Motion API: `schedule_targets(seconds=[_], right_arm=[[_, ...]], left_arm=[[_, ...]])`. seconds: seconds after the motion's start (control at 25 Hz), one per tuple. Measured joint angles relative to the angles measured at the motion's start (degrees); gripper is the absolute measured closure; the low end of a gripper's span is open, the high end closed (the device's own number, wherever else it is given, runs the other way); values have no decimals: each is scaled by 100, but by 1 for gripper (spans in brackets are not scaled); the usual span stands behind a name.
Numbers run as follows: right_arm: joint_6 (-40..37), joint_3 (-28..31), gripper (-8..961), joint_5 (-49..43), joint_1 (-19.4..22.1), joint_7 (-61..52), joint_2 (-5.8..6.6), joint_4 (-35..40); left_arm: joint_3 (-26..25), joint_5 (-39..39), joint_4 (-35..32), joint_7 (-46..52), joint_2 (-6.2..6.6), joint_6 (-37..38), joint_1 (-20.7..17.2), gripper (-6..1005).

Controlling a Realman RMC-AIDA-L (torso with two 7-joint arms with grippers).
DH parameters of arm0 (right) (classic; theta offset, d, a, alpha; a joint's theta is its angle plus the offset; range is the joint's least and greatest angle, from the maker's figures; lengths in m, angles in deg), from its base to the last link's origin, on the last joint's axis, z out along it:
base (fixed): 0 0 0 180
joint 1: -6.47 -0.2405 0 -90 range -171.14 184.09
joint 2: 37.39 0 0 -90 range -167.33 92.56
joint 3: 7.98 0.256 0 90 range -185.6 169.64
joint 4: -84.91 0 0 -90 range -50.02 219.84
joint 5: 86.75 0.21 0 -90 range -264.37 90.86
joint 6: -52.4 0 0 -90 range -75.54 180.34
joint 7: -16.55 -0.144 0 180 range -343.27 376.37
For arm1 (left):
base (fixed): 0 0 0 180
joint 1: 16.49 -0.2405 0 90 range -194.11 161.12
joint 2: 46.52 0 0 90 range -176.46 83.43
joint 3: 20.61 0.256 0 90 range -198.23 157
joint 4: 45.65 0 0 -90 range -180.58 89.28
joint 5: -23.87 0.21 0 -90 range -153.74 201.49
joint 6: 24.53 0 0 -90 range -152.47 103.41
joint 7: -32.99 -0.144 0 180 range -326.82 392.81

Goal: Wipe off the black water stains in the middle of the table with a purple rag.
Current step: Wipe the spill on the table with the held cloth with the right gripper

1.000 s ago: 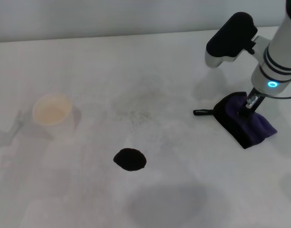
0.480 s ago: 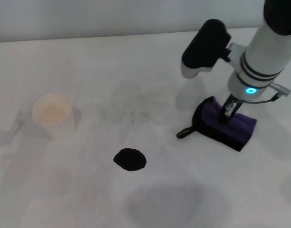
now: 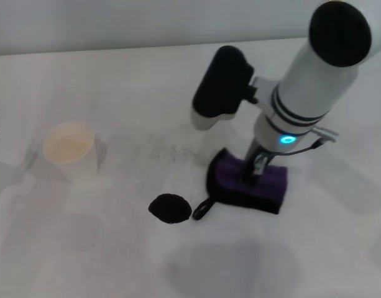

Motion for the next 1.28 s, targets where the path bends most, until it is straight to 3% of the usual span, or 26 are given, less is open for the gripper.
schedule_targets(seconds=[0.72,0.96,1.28], right_arm=[[-1088,-2169,875,2155,-1225,-172,-3,-96],[-1183,-2194,875,2118,-1332,-227,-3,39],[-1245,-1986,876,1226,-1344,-560,-3,387]], left_arm=[[8,28,104,0,-17,-292,-62,114],[8,28,161,0,-18,-363,-102,115],[13,26,161,0,-2,-371,-73,115]])
